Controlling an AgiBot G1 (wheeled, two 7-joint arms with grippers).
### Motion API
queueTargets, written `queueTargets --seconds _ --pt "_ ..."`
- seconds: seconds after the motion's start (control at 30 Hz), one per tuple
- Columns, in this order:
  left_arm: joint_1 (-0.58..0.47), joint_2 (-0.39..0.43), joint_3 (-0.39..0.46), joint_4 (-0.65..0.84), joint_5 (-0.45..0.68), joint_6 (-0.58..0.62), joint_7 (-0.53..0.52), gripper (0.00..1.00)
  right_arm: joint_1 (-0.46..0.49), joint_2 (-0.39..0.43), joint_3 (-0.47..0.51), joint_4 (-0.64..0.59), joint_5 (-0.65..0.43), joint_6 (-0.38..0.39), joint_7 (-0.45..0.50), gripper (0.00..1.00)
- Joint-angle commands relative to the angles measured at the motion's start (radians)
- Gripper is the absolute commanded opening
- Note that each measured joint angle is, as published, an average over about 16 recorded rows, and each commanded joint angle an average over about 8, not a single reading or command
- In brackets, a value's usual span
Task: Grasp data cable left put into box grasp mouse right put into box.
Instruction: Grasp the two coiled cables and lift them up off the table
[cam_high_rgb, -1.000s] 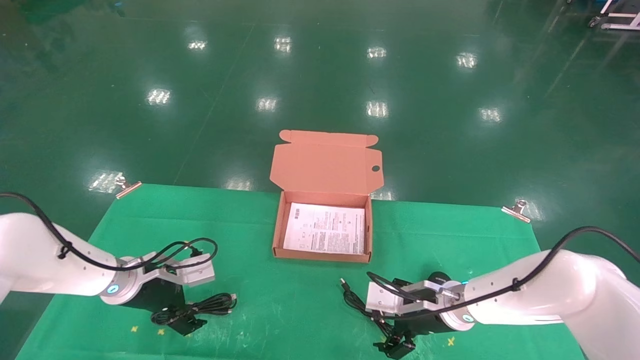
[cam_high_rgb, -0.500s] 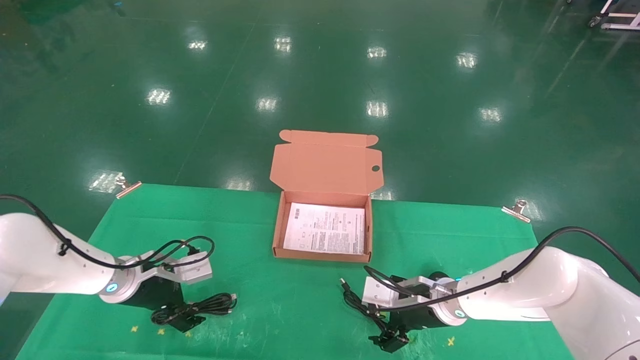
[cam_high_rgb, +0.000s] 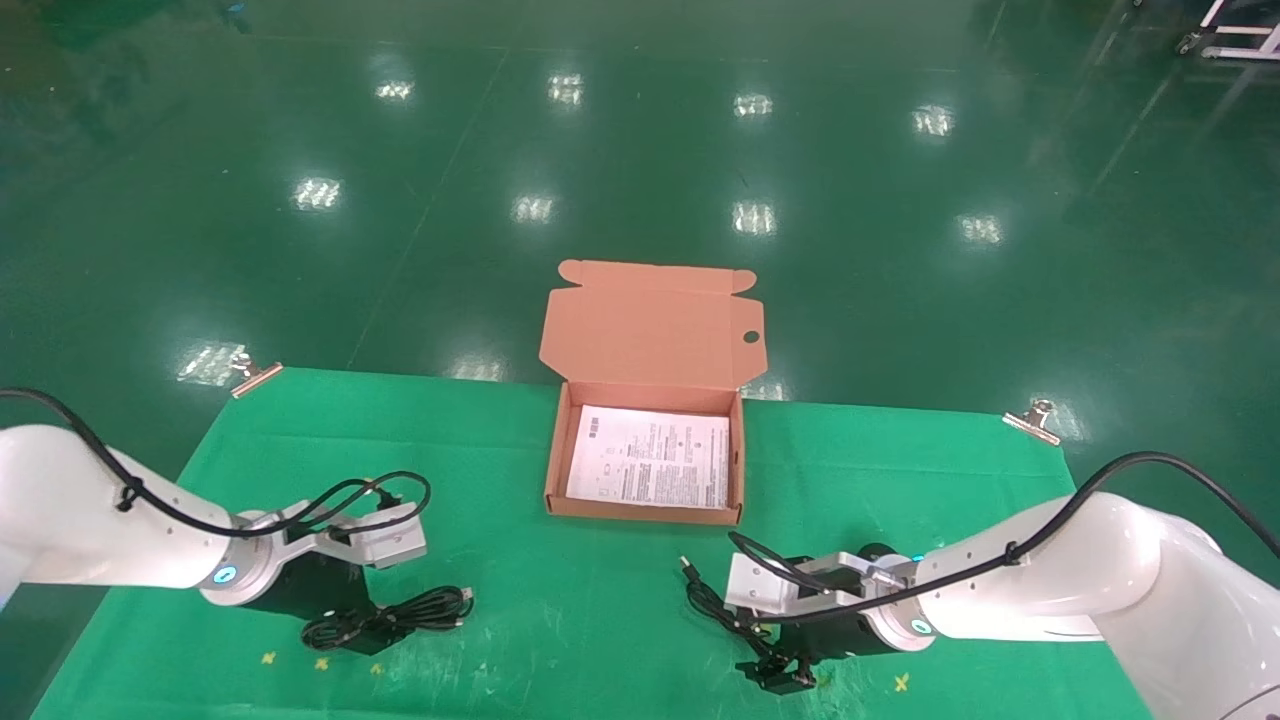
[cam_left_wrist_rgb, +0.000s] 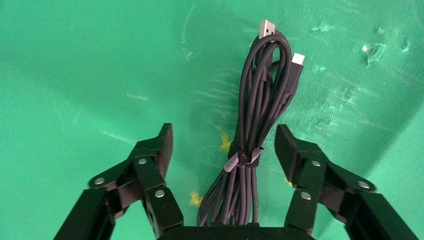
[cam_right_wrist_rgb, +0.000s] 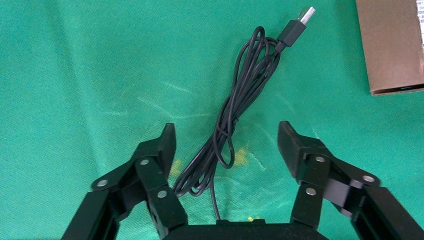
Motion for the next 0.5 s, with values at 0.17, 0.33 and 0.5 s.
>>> queueTargets --seconds 0.17,0.33,0.5 --pt "0.001 -0.001 0.0 -0.003 0.0 0.001 -0.001 0.0 -0.001 0.002 0.0 0.004 -0.001 -0.001 0.002 0.0" --pt "0.001 -0.001 0.001 -0.005 0.0 0.002 -0.002 0.0 -0.001 0.002 -0.001 0.006 -0.002 -0.002 0.002 0.0" --pt "0.001 -0.001 0.001 -0.006 0.001 0.003 -0.002 0.0 -0.001 0.003 -0.001 0.008 -0.002 -0.002 0.003 0.0"
